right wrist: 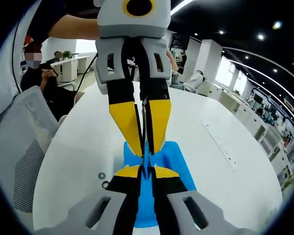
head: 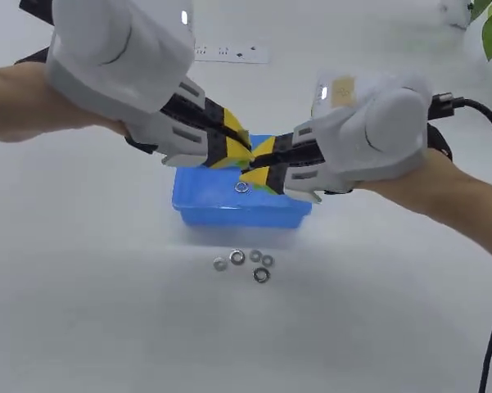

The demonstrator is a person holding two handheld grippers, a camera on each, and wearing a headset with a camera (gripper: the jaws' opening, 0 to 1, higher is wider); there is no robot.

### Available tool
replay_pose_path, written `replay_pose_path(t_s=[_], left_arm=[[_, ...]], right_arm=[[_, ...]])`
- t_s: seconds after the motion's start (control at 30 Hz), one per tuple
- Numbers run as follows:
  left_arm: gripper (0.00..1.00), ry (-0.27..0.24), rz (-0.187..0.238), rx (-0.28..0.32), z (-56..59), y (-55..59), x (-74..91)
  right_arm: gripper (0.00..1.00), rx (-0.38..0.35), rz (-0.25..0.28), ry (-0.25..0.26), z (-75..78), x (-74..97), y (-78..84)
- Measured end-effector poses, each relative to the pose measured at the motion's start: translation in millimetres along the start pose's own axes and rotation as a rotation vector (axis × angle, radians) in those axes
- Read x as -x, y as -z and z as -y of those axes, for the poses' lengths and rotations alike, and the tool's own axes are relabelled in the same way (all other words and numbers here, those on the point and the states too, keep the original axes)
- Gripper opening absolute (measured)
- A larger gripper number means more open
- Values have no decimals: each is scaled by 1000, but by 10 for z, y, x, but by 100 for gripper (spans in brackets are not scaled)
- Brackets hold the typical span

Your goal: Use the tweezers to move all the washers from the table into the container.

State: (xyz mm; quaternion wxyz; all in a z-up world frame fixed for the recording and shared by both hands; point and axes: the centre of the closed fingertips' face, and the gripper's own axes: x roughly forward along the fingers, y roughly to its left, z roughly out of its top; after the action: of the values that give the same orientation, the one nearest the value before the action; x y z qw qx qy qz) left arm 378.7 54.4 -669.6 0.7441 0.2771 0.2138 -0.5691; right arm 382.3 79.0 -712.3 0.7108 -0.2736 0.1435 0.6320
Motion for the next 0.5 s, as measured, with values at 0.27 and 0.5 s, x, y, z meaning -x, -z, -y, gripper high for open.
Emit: replay_pose_path(t_s=[0.27,0.5], left_arm=[[9,0,25,-38,343,-223,104],[8,-6,42,-1,683,-237,106]], right_arm=[[9,42,27,0,-295,297,-135],[9,14,29,-22,-641,367,-87]])
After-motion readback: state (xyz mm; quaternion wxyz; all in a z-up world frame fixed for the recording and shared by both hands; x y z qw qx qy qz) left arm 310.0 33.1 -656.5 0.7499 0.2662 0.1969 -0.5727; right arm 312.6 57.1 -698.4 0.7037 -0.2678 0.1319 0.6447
